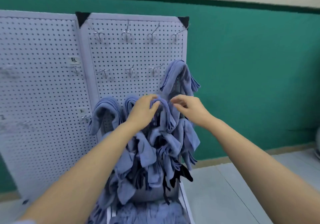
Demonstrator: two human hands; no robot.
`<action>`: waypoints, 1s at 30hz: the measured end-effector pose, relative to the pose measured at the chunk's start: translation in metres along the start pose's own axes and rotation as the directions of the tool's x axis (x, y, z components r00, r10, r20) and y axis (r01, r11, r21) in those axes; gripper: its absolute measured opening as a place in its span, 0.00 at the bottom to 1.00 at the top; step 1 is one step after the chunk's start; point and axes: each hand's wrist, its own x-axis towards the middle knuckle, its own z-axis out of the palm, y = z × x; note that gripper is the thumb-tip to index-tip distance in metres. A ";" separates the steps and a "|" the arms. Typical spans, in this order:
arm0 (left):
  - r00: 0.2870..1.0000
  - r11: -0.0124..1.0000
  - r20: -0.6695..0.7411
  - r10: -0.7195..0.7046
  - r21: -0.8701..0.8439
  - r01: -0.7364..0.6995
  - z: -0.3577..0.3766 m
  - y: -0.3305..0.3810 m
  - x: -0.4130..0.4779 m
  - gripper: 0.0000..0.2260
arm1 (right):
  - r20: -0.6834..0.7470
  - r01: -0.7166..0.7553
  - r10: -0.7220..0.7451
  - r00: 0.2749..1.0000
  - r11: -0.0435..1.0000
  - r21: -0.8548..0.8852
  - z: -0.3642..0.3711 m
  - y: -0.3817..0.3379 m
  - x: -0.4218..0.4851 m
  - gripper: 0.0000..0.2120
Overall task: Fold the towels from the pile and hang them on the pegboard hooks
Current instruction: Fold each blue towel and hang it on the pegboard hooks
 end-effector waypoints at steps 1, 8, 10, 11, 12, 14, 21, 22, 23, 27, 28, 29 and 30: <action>1.000 1.000 0.002 -0.022 0.005 0.022 -0.004 -0.007 -0.017 0.15 | 0.053 -0.004 0.004 0.999 1.000 -0.003 0.013 -0.007 -0.013 0.11; 0.954 0.967 0.160 -0.255 0.038 0.252 0.004 -0.104 -0.141 0.13 | 0.380 -0.159 0.124 0.917 0.985 0.062 0.138 -0.026 -0.114 0.11; 0.926 0.946 0.195 -0.324 0.040 0.323 0.016 -0.133 -0.176 0.13 | 0.445 -0.220 0.169 0.879 0.973 0.064 0.176 -0.023 -0.141 0.10; 0.908 0.932 0.215 -0.360 0.034 0.362 0.023 -0.146 -0.193 0.13 | 0.471 -0.250 0.194 0.861 0.967 0.059 0.195 -0.020 -0.153 0.10; 0.888 0.916 0.238 -0.393 0.023 0.399 0.031 -0.158 -0.210 0.12 | 0.492 -0.279 0.217 0.843 0.959 0.056 0.213 -0.016 -0.165 0.10; 0.843 0.882 0.290 -0.453 0.011 0.470 0.050 -0.183 -0.239 0.11 | 0.530 -0.336 0.266 0.805 0.941 0.039 0.246 -0.007 -0.186 0.09; 0.681 0.789 0.461 -0.569 0.074 0.609 0.131 -0.250 -0.317 0.09 | 0.627 -0.489 0.437 0.645 0.867 -0.101 0.335 0.044 -0.240 0.09; 0.662 0.781 0.481 -0.574 0.080 0.619 0.144 -0.257 -0.324 0.08 | 0.638 -0.502 0.459 0.619 0.855 -0.128 0.346 0.055 -0.246 0.09; 0.642 0.772 0.502 -0.579 0.086 0.629 0.156 -0.263 -0.329 0.08 | 0.640 -0.509 0.485 0.596 0.845 -0.165 0.356 0.066 -0.251 0.10; 0.594 0.749 0.559 -0.579 0.078 0.657 0.208 -0.286 -0.332 0.07 | 0.607 -0.548 0.572 0.552 0.798 -0.253 0.393 0.109 -0.262 0.10; 0.585 0.744 0.569 -0.578 0.072 0.665 0.221 -0.290 -0.329 0.07 | 0.604 -0.558 0.584 0.542 0.788 -0.261 0.401 0.119 -0.263 0.10; 0.575 0.740 0.581 -0.576 0.071 0.669 0.233 -0.294 -0.326 0.08 | 0.605 -0.563 0.589 0.535 0.783 -0.264 0.409 0.128 -0.263 0.09; 0.570 0.740 0.591 -0.571 0.069 0.669 0.246 -0.299 -0.323 0.08 | 0.611 -0.566 0.588 0.530 0.782 -0.262 0.417 0.136 -0.262 0.09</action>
